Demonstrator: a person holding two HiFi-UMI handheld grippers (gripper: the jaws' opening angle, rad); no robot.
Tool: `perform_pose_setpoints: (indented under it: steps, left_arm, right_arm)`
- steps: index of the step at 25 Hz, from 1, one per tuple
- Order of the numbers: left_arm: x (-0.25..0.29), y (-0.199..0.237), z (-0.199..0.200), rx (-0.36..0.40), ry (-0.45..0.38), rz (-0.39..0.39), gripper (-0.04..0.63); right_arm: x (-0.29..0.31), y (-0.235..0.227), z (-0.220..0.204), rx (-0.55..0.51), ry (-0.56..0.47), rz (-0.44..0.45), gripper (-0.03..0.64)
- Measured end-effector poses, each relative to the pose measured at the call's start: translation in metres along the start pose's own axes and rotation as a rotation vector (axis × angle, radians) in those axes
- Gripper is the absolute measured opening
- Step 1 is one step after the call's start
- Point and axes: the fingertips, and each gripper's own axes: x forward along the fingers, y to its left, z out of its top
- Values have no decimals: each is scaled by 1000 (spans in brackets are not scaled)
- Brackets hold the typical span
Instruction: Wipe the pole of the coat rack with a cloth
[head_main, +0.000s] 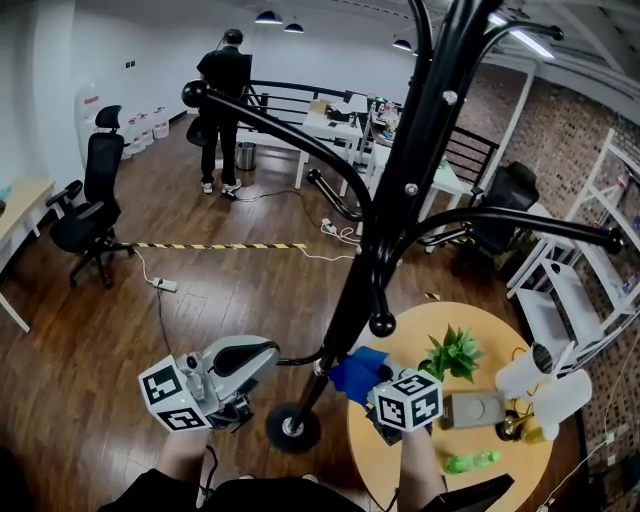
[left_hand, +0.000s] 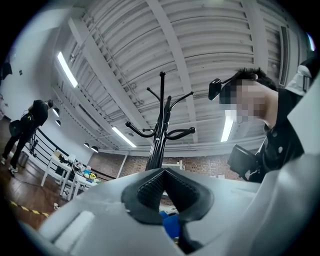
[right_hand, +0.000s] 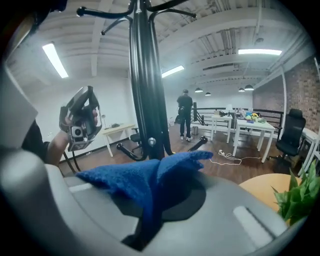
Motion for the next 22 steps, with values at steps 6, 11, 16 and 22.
perform_pose_setpoints:
  steps: [6,11,16,22]
  left_arm:
    - [-14,0,13,37,-13,42,3]
    - [-15,-1,19,50,-12,46,3]
    - [-13,-6,24,62,-19,32,3]
    - [-7,-9,27,74,-24,9,3]
  right_arm:
    - [-29,19,60,39,-242,54,23]
    - [-98,40,175,36,-613,128,23]
    - [-161,61,269,-51,-881,167,23]
    - [-247,63,308,-113,-1081,39,23]
